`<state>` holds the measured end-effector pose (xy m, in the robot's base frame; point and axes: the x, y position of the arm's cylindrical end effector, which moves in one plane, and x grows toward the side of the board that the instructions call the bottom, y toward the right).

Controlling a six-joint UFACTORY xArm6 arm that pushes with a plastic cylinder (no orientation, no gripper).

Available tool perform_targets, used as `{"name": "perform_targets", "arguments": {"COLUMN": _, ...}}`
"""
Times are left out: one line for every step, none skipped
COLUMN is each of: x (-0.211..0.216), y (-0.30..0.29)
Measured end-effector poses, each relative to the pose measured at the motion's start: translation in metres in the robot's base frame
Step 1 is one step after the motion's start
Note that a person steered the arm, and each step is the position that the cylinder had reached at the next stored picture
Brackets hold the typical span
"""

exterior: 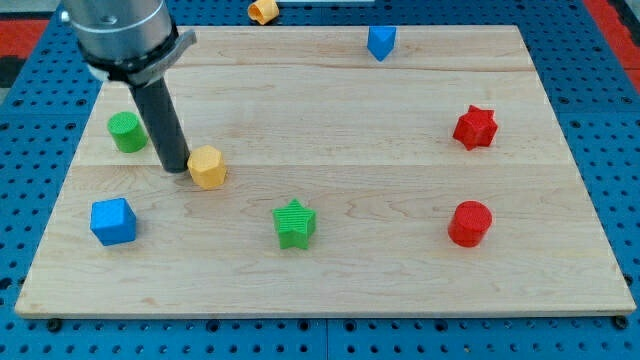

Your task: Move yellow hexagon to the center of the board

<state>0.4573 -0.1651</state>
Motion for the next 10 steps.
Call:
{"name": "perform_targets", "arguments": {"x": 0.024, "y": 0.01}}
{"name": "perform_targets", "arguments": {"x": 0.002, "y": 0.045}}
{"name": "perform_targets", "arguments": {"x": -0.018, "y": 0.074}}
{"name": "perform_targets", "arguments": {"x": -0.005, "y": 0.071}}
{"name": "perform_targets", "arguments": {"x": -0.017, "y": 0.058}}
{"name": "perform_targets", "arguments": {"x": -0.032, "y": 0.047}}
{"name": "perform_targets", "arguments": {"x": -0.05, "y": 0.053}}
{"name": "perform_targets", "arguments": {"x": -0.064, "y": 0.093}}
{"name": "perform_targets", "arguments": {"x": -0.061, "y": 0.122}}
{"name": "perform_targets", "arguments": {"x": -0.03, "y": 0.087}}
